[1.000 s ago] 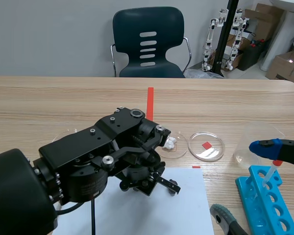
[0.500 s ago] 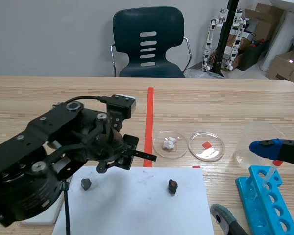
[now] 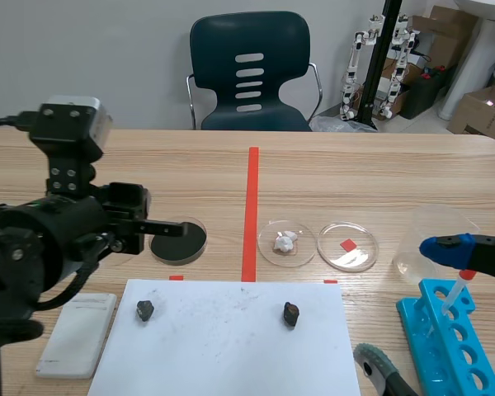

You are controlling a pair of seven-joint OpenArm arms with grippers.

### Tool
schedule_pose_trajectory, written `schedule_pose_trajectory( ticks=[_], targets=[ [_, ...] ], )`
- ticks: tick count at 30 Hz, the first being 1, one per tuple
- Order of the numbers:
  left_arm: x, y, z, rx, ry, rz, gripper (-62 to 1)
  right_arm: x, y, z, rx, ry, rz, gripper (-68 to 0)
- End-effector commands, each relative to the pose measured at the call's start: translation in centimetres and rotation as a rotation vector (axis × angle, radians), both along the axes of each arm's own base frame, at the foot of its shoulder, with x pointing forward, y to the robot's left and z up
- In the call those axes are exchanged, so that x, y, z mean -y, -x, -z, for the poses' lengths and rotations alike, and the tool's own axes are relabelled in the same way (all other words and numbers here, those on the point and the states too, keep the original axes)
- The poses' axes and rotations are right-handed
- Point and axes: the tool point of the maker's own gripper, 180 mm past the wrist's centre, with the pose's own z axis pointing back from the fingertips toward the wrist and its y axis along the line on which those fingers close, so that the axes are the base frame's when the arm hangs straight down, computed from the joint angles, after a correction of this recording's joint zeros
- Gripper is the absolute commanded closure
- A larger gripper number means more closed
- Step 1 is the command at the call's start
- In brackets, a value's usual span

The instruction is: Pick up the middle mineral with the left hand

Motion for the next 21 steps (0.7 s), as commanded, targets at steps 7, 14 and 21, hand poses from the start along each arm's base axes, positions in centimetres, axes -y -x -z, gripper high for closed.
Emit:
schedule_pose_trajectory(
  ticks=[7,14,21],
  targets=[
    [0.5,3.5,-5.0,0.163,-0.017,0.095,-8.7,0.1,-0.3,-0.7,0.021,-0.013,-0.001,-62.1],
    [1.7,6.6,-7.7,0.277,-0.011,0.171,-8.7,0.1,-0.3,-0.7,0.021,-0.013,-0.001,-62.1],
    [1.8,7.6,-7.7,0.29,-0.017,0.178,-8.7,0.1,-0.3,-0.7,0.021,-0.014,-0.001,-62.1]
  ],
)
